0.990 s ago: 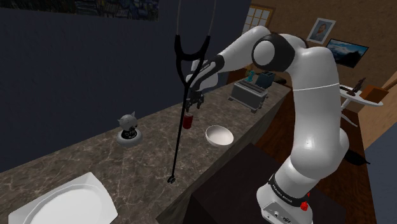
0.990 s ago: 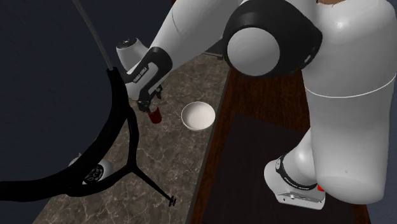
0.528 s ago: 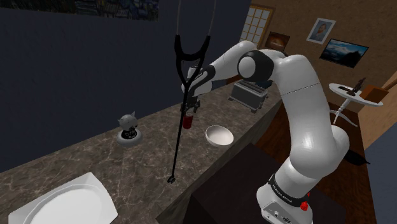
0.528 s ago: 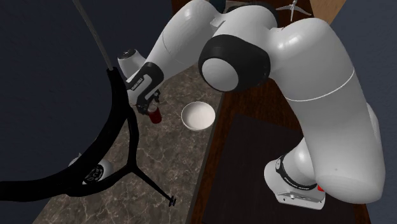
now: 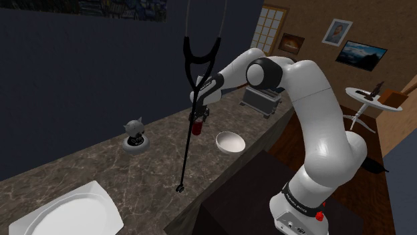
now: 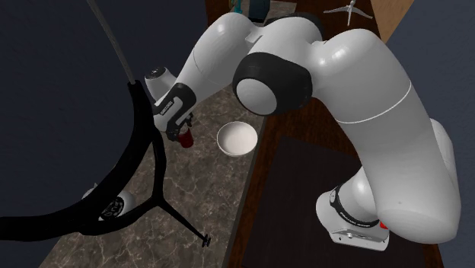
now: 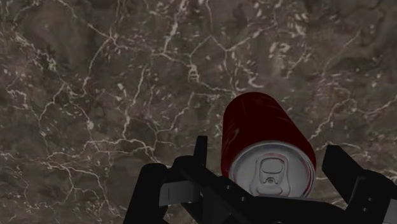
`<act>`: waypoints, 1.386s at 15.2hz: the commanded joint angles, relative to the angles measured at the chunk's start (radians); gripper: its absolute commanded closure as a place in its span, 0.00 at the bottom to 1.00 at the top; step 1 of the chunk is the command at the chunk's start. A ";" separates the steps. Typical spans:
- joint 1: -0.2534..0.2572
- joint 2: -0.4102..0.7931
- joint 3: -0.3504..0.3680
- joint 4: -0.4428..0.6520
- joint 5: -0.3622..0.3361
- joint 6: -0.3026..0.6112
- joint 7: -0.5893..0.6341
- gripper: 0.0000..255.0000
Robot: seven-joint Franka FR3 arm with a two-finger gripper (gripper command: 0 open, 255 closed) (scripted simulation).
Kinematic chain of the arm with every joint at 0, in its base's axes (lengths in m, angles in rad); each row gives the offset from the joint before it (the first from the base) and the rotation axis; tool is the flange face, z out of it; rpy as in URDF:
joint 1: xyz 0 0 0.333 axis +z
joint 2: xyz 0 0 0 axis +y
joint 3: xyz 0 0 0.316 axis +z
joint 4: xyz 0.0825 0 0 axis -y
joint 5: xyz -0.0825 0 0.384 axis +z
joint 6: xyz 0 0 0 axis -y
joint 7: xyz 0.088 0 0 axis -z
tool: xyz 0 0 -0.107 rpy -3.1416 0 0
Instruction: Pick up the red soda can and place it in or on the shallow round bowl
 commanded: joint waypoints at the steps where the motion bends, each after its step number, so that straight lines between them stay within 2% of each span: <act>1: 0.000 0.002 0.000 0.001 0.000 0.001 0.000 0.00; 4: 0.000 0.002 0.000 0.001 0.000 0.001 0.000 0.00; 5: 0.000 0.002 0.000 0.001 0.000 0.001 0.000 1.00; 14: 0.000 0.002 0.000 0.001 0.000 0.001 0.000 1.00; 21: 0.002 -0.074 -0.002 -0.027 -0.002 -0.047 -0.001 1.00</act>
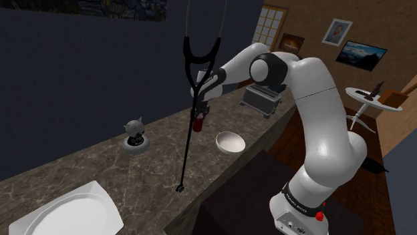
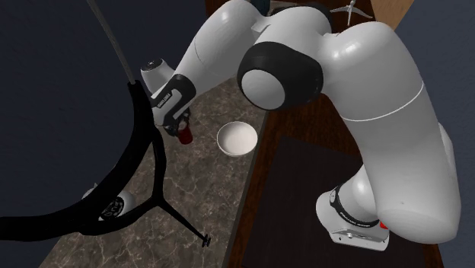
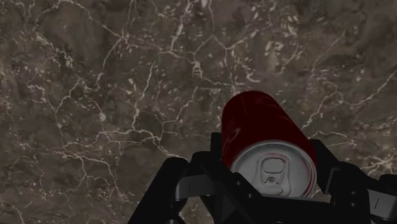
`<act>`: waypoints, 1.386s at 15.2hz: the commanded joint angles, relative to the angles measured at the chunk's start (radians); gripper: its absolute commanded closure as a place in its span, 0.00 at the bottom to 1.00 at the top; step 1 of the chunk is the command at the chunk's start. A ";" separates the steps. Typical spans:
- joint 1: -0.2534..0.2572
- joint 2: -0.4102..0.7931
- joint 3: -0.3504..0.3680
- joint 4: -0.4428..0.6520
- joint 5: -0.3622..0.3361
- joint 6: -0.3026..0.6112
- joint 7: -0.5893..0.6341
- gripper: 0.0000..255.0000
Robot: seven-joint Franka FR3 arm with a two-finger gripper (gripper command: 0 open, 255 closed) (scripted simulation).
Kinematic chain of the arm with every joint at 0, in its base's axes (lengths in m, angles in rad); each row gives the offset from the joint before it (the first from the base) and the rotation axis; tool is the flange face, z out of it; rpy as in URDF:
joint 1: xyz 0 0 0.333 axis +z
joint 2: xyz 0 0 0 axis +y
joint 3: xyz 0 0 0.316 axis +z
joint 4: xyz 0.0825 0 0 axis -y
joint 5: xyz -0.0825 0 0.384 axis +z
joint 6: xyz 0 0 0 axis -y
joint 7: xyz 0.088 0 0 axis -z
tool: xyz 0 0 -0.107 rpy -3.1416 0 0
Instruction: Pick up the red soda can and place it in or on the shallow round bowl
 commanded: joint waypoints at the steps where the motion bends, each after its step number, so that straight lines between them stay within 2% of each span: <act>1: 0.001 -0.025 -0.001 -0.010 -0.001 -0.014 0.000 1.00; 18: 0.004 -0.181 -0.005 -0.025 -0.005 -0.155 -0.002 1.00; 21: -0.015 -0.284 -0.013 -0.189 -0.007 -0.094 -0.030 1.00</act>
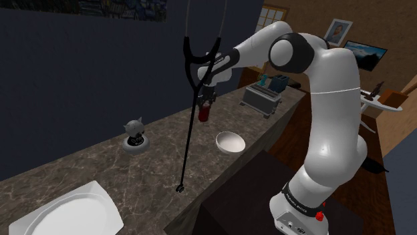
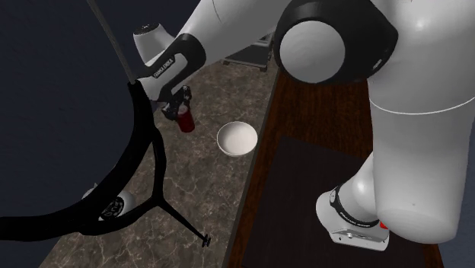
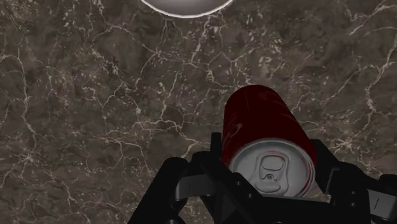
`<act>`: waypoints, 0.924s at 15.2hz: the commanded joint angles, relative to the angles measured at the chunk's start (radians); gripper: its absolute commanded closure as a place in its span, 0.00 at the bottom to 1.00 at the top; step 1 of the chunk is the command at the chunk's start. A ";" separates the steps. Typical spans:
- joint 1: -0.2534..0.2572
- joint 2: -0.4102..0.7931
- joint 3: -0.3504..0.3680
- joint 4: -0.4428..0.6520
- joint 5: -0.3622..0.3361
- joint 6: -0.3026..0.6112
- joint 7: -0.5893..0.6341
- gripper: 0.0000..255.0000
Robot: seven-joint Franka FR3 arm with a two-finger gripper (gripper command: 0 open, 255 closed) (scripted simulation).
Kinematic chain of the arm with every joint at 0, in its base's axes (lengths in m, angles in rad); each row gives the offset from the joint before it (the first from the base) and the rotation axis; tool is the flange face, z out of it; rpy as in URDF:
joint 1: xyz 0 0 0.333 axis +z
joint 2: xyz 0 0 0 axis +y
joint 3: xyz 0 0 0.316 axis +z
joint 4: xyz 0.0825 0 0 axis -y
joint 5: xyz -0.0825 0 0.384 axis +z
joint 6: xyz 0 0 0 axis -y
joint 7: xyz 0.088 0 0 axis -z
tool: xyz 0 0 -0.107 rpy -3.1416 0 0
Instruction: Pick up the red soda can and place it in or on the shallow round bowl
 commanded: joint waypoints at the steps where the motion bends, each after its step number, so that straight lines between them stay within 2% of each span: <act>1: -0.015 -0.064 -0.006 -0.102 -0.001 0.039 -0.022 1.00; 7: -0.059 -0.247 -0.031 -0.370 -0.008 0.126 -0.088 1.00; 14: -0.116 -0.444 -0.078 -0.627 -0.030 0.189 -0.178 1.00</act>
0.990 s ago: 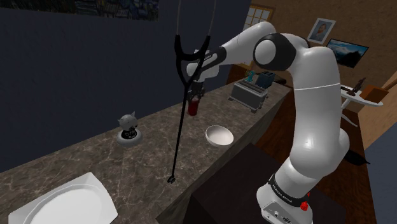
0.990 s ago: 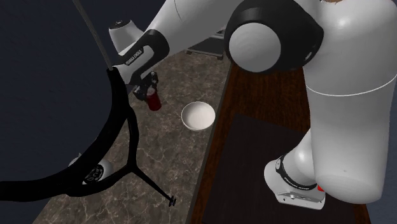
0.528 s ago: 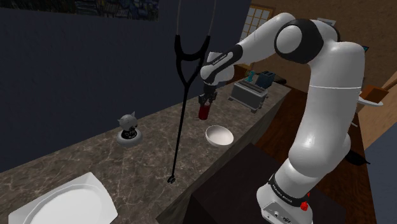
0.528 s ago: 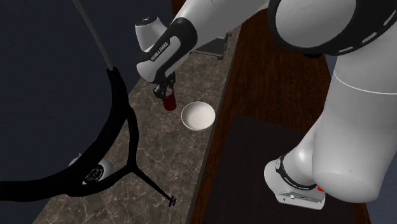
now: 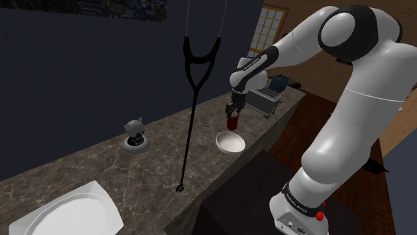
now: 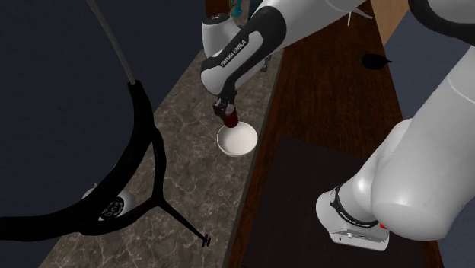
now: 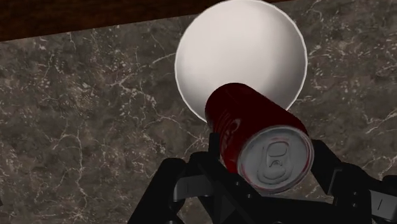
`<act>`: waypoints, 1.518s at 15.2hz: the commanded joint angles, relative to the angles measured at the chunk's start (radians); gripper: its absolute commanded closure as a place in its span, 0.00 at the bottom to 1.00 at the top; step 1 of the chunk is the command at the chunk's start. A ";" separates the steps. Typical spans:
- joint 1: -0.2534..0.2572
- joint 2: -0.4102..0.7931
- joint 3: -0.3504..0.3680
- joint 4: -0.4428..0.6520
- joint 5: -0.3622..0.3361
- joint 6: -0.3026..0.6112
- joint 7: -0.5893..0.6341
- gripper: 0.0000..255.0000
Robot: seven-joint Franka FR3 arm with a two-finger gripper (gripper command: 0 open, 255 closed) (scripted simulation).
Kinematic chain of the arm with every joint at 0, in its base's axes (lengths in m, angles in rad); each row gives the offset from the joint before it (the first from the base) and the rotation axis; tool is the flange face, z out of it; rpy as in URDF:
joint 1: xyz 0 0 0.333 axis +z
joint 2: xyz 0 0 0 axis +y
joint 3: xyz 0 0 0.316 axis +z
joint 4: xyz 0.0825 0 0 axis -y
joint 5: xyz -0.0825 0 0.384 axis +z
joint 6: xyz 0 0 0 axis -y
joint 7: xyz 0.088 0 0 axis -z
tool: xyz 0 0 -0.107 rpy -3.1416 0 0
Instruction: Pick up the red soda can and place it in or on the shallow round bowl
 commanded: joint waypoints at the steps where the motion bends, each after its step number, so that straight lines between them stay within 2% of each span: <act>1: -0.016 -0.060 -0.015 -0.077 -0.010 0.019 -0.024 1.00; 3: -0.027 -0.092 -0.026 -0.114 -0.017 0.025 -0.041 1.00; 23: -0.042 0.158 -0.004 -0.118 0.036 0.277 -0.072 1.00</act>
